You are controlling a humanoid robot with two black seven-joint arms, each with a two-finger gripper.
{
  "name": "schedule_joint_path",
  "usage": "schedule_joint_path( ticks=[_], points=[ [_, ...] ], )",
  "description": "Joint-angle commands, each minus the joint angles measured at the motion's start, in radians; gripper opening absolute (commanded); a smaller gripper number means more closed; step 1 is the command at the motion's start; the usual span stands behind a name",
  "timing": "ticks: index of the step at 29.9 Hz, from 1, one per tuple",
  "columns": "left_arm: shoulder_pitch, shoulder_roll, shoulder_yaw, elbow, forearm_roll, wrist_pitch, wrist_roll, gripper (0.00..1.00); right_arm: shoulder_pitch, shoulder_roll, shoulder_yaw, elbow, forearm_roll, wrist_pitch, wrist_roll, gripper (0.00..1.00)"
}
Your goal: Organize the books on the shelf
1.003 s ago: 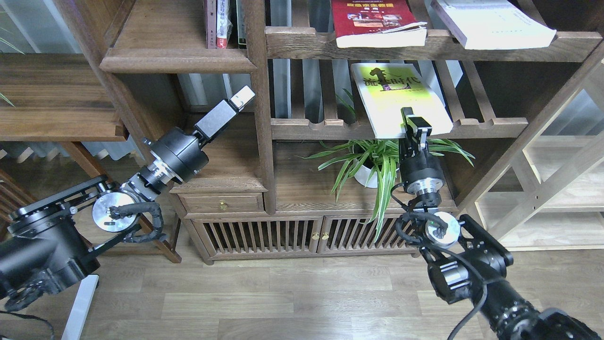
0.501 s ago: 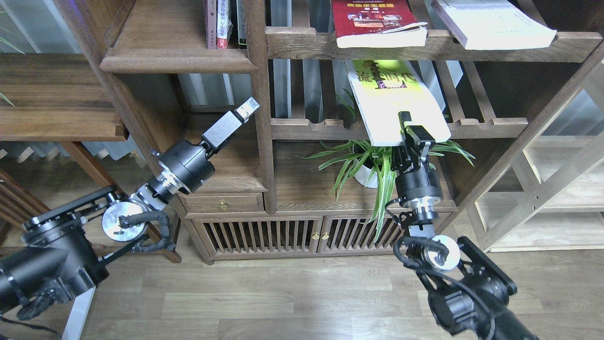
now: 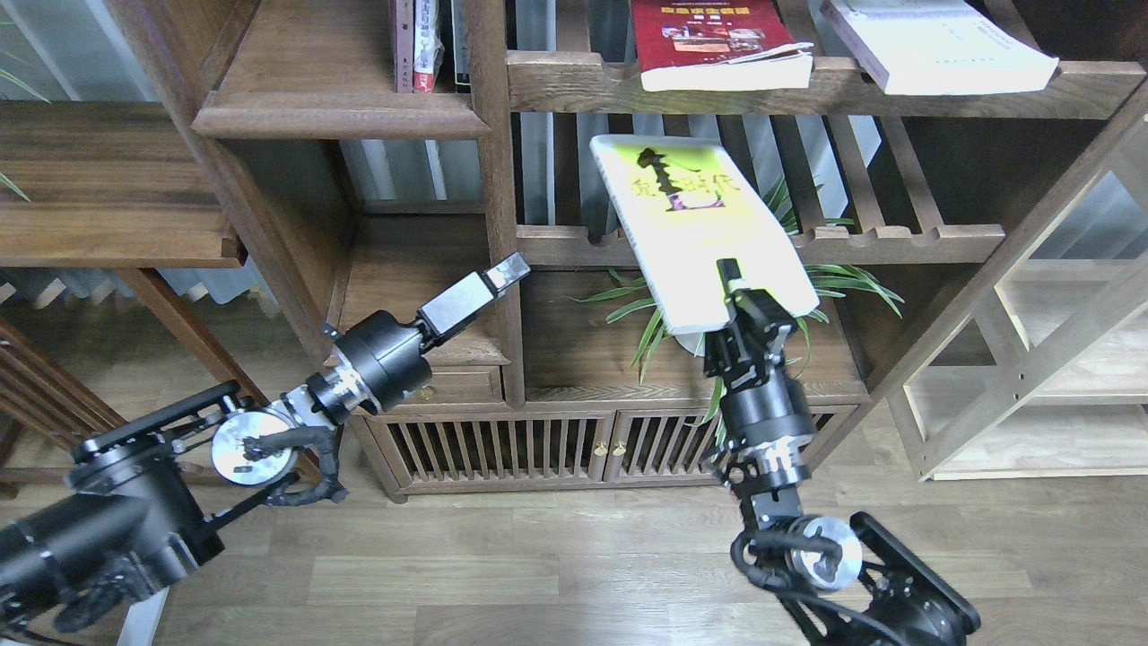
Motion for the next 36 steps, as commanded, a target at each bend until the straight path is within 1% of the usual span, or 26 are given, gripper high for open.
schedule_joint_path(
  ticks=[1,4,6,10,12,17,19,20,26,33,36],
  points=[
    [0.0,-0.01,-0.006,0.002,-0.025,0.0,0.007,0.99,-0.013,-0.018,-0.058,0.005,-0.004,0.0,-0.028,0.04],
    [0.0,-0.018,-0.006,0.002,-0.083,0.0,0.018,0.99,-0.032,-0.026,-0.075,0.005,-0.004,0.0,-0.032,0.04],
    [0.0,-0.019,-0.007,0.016,-0.123,0.0,0.039,0.99,-0.03,-0.02,-0.075,0.005,-0.004,0.0,-0.032,0.04],
    [0.0,-0.018,-0.007,0.058,-0.147,0.0,0.133,0.99,-0.029,-0.015,-0.075,0.005,-0.004,0.0,-0.032,0.04],
    [0.0,-0.019,-0.007,0.08,-0.147,0.0,0.158,0.99,-0.024,-0.015,-0.075,0.005,-0.004,0.0,-0.032,0.04],
    [0.0,-0.024,-0.009,0.108,-0.157,0.0,0.181,0.99,-0.018,-0.012,-0.076,0.006,-0.004,0.0,-0.032,0.04],
    [0.0,-0.051,-0.01,0.112,-0.188,0.0,0.179,0.99,-0.015,-0.003,-0.081,0.006,-0.004,0.0,-0.032,0.04],
    [0.0,-0.068,-0.015,0.114,-0.203,0.0,0.172,0.99,-0.015,0.0,-0.084,0.006,-0.004,0.0,-0.032,0.04],
    [0.006,-0.157,-0.104,0.132,-0.226,0.0,0.181,0.99,-0.001,0.008,-0.099,0.005,-0.004,0.0,-0.034,0.04],
    [0.006,-0.196,-0.124,0.181,-0.225,0.0,0.185,0.99,-0.003,0.011,-0.105,0.005,-0.004,0.0,-0.034,0.05],
    [0.003,-0.197,-0.129,0.195,-0.226,0.0,0.199,0.99,-0.003,0.017,-0.105,0.005,-0.004,0.0,-0.037,0.05]
  ],
)
